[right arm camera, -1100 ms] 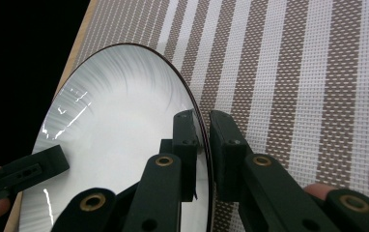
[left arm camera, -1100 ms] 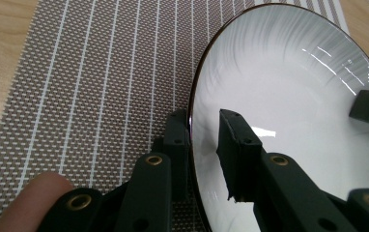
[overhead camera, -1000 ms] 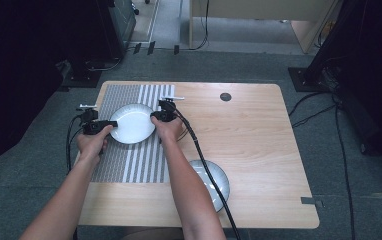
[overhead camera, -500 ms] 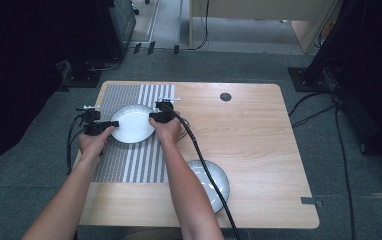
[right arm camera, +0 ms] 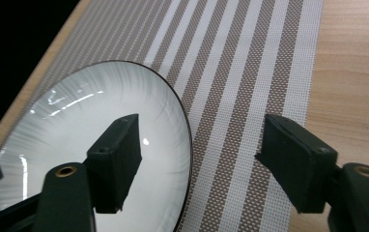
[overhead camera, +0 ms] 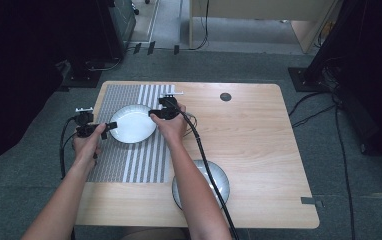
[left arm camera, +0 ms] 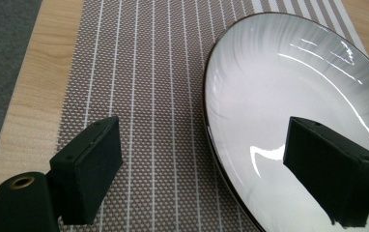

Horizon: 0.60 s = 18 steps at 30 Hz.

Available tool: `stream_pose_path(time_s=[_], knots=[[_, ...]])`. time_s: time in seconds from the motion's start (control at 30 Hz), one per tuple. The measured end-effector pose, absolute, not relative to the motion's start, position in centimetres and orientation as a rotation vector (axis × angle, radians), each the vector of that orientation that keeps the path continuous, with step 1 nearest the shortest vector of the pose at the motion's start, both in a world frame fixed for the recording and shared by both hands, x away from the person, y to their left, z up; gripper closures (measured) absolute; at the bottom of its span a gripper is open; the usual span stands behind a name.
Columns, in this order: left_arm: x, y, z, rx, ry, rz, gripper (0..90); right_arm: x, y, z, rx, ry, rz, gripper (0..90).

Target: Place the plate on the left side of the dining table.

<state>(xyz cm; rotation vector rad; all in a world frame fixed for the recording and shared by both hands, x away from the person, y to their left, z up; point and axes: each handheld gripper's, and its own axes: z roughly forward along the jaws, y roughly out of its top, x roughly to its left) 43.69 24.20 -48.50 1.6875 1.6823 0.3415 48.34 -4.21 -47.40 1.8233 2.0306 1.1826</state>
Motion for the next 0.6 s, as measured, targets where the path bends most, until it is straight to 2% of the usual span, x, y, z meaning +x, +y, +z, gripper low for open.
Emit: stream_pose_path(time_s=[0.43, 0.6], knots=[[41.5, 23.6, -48.4, 1.718, 1.667, 0.379, 11.8, 46.7, -7.4, -46.8, 1.874, 2.021, 1.181, 29.6], [39.9, 23.2, -48.7, 1.712, 1.625, 0.389, 11.3, 45.6, -9.7, -45.8, 1.881, 2.020, 1.267, 26.0]])
